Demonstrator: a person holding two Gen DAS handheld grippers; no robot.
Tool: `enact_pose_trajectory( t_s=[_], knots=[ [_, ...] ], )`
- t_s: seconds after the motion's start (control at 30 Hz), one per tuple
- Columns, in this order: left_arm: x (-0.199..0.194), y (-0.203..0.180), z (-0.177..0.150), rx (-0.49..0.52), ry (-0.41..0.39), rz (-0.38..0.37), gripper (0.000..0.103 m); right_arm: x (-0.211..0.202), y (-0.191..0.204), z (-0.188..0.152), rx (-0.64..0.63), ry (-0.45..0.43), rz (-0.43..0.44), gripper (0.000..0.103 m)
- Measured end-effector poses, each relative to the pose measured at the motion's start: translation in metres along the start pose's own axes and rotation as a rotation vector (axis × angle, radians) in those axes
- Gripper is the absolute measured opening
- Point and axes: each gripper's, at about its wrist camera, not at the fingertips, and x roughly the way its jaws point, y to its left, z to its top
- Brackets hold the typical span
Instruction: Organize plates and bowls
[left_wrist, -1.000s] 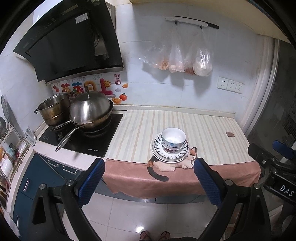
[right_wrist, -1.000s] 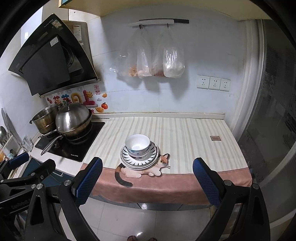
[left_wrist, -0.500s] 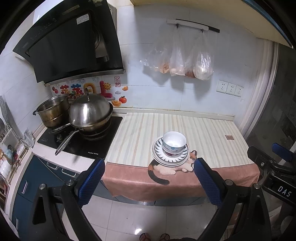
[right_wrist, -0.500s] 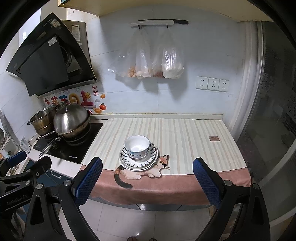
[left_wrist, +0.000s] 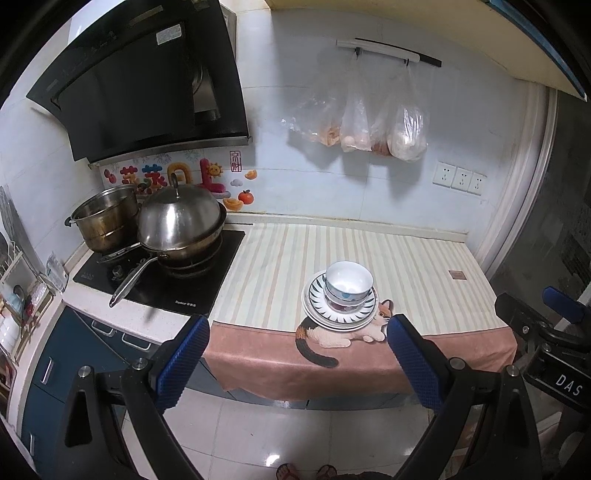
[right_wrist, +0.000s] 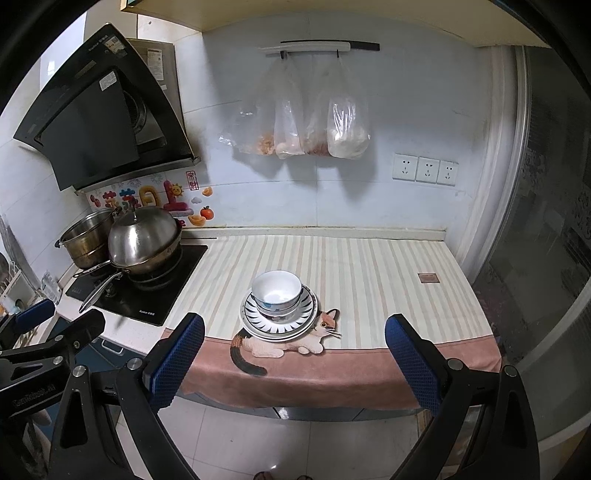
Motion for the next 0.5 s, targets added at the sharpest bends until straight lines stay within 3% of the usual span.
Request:
enact_pose_trajectory(
  t_s=[0.5],
  knots=[
    [-0.0029, -0.0023, -0.0001, -0.010, -0.003, 0.004, 0.099, -0.0039, 0.0055, -0.0021, -0.012, -0.005, -0.007, 0.100]
  ],
)
